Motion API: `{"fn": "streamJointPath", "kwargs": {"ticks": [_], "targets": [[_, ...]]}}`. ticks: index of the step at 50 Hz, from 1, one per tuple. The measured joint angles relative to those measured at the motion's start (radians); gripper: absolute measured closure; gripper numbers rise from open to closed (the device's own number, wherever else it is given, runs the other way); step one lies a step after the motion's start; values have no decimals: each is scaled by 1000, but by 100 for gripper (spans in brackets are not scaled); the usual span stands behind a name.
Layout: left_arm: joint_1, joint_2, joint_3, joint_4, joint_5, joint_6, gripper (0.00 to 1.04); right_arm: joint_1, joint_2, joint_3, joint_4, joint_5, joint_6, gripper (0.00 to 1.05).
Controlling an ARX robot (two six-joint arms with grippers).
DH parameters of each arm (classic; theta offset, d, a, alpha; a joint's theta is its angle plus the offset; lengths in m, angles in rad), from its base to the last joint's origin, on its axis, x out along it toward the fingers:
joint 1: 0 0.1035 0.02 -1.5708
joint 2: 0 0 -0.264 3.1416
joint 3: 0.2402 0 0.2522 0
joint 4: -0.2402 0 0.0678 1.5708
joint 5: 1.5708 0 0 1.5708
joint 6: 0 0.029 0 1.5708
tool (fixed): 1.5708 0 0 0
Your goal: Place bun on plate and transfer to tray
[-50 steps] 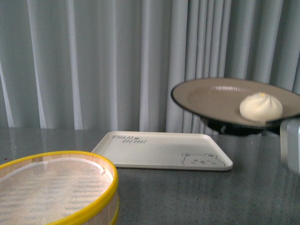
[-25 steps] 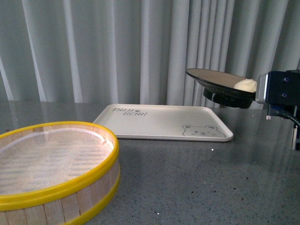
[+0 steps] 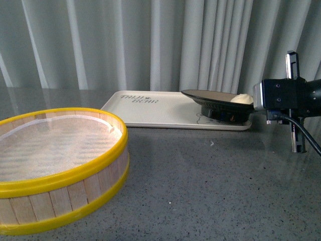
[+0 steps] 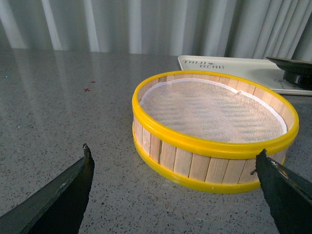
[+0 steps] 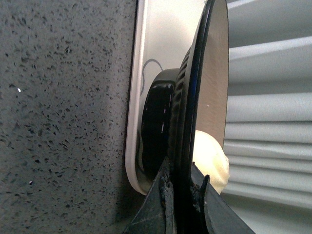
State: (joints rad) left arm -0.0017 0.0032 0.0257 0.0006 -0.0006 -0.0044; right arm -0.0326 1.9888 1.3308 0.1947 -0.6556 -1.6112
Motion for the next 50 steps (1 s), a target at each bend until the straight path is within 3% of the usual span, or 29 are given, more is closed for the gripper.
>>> {"fn": "streamJointPath", "kwargs": {"ticks": [13, 38, 50], "targets": [[0, 0, 0, 0, 0, 0, 7, 12, 83, 135, -86, 18, -83, 102], [0, 0, 0, 0, 0, 0, 7, 57, 193, 274, -119, 45, -83, 102], [0, 0, 0, 0, 0, 0, 7, 83, 152, 167, -68, 34, -30, 55]]}}
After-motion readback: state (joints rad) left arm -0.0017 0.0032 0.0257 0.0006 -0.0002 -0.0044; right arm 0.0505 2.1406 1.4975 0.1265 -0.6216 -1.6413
